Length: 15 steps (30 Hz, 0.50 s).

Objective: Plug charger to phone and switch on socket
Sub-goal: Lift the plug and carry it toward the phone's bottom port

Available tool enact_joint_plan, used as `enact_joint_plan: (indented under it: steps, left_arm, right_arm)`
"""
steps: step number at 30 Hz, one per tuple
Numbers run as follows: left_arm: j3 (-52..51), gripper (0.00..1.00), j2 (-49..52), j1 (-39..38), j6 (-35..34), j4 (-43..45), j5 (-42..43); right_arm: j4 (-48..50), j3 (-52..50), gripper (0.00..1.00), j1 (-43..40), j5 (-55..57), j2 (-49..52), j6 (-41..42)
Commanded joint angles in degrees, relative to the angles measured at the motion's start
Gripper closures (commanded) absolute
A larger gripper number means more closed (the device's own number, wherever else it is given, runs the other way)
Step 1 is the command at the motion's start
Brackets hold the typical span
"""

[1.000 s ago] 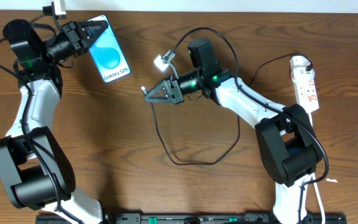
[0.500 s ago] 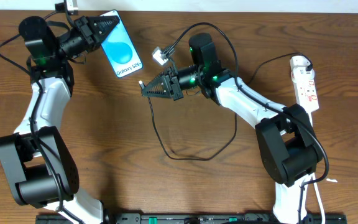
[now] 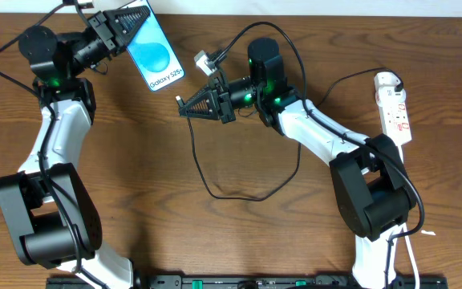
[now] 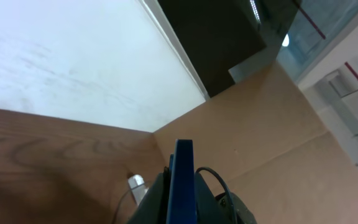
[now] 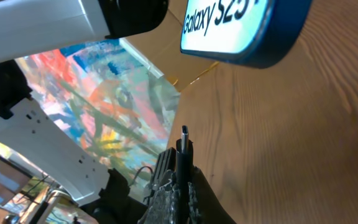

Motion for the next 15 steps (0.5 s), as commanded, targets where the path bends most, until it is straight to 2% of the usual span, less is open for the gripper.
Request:
enact_joint_plan:
  steps: [1, 15]
  left_arm:
    - [0.42, 0.92, -1.46, 0.15, -2.91, 0.74, 0.74]
    - [0.42, 0.93, -1.46, 0.15, -3.50, 0.79, 4.17]
  right_arm:
    - [0.46, 0.74, 0.99, 0.66, -1.86, 0.48, 1.22]
    - [7.32, 0.74, 0.99, 0.72, -2.89, 0.48, 2.73]
